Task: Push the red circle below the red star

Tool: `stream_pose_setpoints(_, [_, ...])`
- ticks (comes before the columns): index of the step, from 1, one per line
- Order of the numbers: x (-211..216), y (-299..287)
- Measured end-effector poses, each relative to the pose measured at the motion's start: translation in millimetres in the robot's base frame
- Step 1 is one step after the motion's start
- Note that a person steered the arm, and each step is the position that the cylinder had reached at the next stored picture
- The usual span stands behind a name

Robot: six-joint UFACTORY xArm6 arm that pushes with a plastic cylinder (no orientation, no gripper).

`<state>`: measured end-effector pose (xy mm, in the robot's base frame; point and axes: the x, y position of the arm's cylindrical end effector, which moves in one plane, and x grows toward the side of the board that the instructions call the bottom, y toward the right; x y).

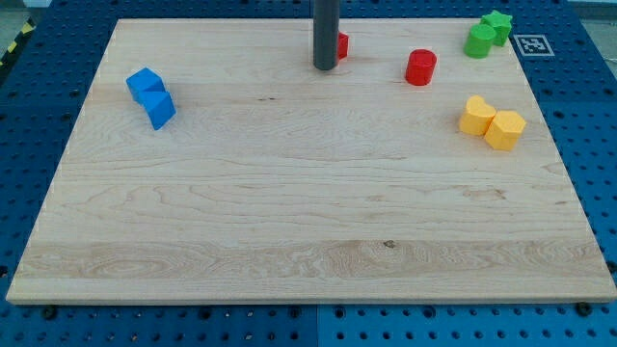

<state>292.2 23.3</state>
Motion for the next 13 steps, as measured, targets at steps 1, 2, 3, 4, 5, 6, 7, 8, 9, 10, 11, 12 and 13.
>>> stream_pose_setpoints(1, [-13.6, 8.3])
stream_pose_setpoints(2, [-32.6, 13.6])
stream_pose_setpoints(3, [-43.0, 13.9])
stream_pose_setpoints(4, [-22.4, 23.1])
stream_pose_setpoints(5, [6.1, 44.0])
stream_pose_setpoints(6, [26.8, 81.6])
stream_pose_setpoints(7, [40.5, 124.5])
stream_pose_setpoints(8, [47.7, 172.6])
stream_pose_setpoints(9, [47.7, 211.7])
stream_pose_setpoints(10, [47.7, 220.2])
stream_pose_setpoints(11, [31.1, 219.9])
stream_pose_setpoints(12, [14.1, 211.8])
stream_pose_setpoints(13, [13.8, 206.3])
